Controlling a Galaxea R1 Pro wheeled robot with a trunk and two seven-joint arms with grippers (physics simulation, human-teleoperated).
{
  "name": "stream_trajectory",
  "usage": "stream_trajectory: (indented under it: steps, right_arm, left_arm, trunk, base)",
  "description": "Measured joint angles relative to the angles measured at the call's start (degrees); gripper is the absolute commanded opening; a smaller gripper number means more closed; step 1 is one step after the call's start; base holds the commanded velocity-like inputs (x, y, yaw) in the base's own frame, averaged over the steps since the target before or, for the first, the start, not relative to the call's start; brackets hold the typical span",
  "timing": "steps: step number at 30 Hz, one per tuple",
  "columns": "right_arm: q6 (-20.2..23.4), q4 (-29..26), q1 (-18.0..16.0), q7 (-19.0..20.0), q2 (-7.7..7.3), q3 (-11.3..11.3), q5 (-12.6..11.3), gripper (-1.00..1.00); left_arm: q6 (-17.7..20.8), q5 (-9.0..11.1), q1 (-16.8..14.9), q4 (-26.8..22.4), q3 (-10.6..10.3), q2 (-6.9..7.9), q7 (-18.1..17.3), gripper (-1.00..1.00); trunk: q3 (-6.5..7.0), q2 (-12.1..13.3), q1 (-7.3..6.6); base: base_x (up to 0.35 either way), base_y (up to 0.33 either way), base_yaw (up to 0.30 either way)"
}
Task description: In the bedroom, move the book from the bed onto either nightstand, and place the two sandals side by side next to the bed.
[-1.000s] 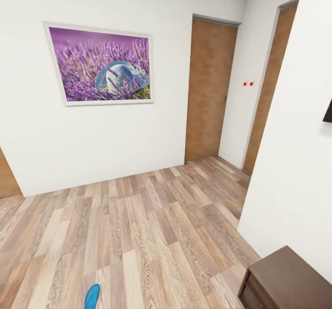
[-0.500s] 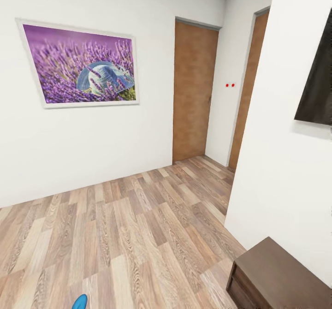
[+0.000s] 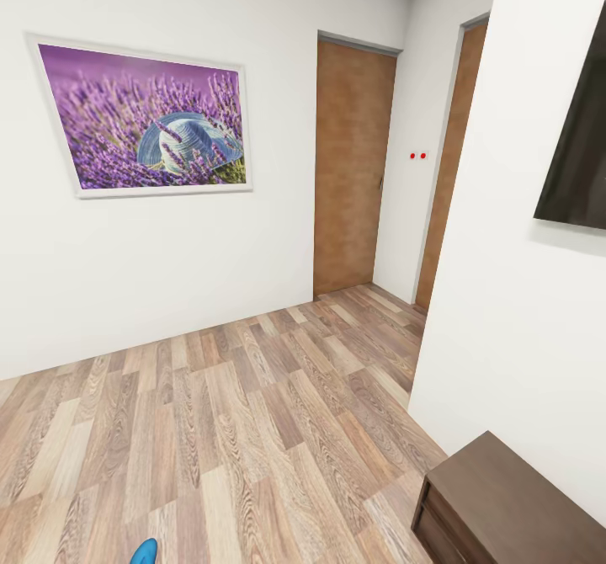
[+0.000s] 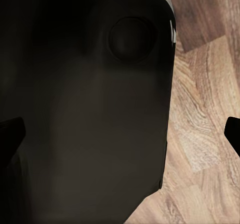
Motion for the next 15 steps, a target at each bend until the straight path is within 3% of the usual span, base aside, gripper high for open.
stream_trajectory:
  steps: [10,15]
  right_arm:
    - [0.00,0.00,0.00,0.00,0.05,0.11,0.10,1.00]
    - [0.00,0.00,0.00,0.05,0.05,0.10,0.06,1.00]
  left_arm:
    - [-0.55,-0.04,0.00,-0.03,0.01,0.00,0.00,1.00]
    - [-3.01,-0.04,-0.02,-0.52,0.05,0.06,0.06,1.00]
  trunk:
    - [0.00,0.00,0.00]
    - [0.00,0.00,-0.01]
  base:
    - [0.000,0.000,0.000]
    - [0.075,0.000,0.000]
